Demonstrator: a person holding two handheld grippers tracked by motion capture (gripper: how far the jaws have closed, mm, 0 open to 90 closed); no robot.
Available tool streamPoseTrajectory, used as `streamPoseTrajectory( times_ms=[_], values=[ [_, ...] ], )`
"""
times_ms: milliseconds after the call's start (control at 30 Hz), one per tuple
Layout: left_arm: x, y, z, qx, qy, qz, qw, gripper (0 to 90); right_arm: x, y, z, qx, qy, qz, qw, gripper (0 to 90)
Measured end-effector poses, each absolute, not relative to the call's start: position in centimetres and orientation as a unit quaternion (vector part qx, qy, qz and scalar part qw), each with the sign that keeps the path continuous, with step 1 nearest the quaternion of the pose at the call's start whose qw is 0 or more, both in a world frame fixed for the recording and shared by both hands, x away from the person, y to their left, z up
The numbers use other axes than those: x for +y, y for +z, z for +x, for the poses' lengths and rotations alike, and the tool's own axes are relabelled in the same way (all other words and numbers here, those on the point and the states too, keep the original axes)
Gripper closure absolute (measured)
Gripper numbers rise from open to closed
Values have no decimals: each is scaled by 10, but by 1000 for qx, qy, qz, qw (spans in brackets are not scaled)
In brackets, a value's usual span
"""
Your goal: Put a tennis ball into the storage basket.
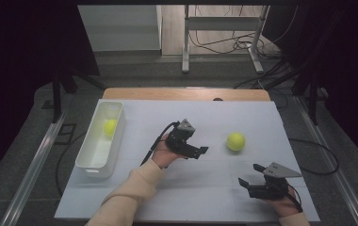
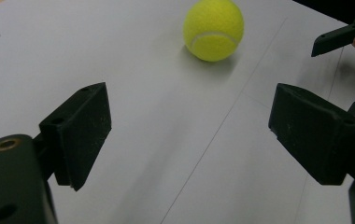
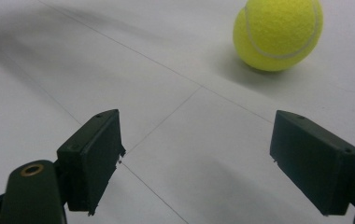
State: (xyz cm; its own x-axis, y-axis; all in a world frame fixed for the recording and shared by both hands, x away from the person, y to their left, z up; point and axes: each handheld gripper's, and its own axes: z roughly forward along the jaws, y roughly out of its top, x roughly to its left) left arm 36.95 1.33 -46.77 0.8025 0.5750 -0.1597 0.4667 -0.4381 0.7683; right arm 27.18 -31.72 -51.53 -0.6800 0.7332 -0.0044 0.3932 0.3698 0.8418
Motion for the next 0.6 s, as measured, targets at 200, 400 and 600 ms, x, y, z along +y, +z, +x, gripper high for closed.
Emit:
streamPoseTrajectory(
  times_ms=[200,400,600],
  values=[
    [8,-469,372,305,60,849,428,137,-317,-515,272,804,439,350,194,175],
    [2,-472,374,301,56,852,425,137,-317,-515,272,805,439,350,194,174],
    [-4,-473,376,299,52,854,423,137,-318,-515,272,805,439,350,194,174]
  ],
)
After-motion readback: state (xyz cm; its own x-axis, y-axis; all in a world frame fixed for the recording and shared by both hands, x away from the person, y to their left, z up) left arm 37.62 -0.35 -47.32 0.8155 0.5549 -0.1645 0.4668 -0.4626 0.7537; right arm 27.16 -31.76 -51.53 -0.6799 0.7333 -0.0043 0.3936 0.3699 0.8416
